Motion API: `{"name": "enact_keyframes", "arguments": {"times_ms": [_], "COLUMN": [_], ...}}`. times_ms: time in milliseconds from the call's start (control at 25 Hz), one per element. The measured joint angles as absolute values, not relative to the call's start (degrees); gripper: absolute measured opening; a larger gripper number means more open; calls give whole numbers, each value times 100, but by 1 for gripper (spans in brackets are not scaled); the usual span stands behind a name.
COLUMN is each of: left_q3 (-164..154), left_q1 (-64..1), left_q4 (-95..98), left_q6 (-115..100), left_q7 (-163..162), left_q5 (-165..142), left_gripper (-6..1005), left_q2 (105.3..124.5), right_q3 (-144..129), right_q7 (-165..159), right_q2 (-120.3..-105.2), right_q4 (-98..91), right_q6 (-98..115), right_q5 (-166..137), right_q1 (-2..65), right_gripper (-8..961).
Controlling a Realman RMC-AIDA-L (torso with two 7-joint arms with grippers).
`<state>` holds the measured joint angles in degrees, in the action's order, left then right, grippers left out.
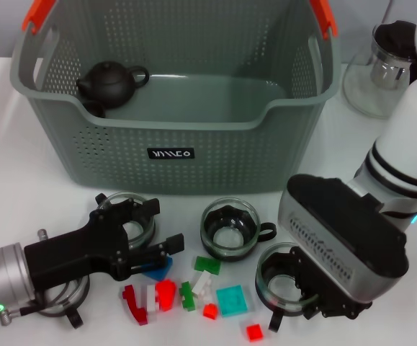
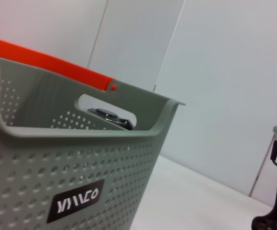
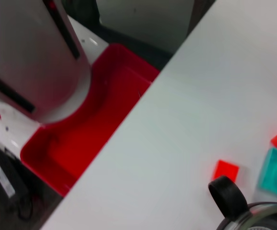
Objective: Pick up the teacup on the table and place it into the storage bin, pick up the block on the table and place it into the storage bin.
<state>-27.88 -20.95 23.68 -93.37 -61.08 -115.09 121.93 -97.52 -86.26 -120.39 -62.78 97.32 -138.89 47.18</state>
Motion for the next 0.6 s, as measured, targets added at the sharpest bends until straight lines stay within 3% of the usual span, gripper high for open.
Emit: {"name": "enact_keyframes", "arguments": {"times_ms": [600], "left_q3": [-2712], "left_q1": [-1938], "left_q4": [2543], "left_q6": [-10104], "left_q7": [-6183], "left_q5": [-11554], "left_gripper": [862], "left_q2": [11980], "right_q3": [-8448], "right_q7": [-9557], "right_q2": [-12036], "right_q4": [-6485], "right_q6": [10450], "right_q5": [-13113], "right_q1": [4708], "right_gripper": [54]}}
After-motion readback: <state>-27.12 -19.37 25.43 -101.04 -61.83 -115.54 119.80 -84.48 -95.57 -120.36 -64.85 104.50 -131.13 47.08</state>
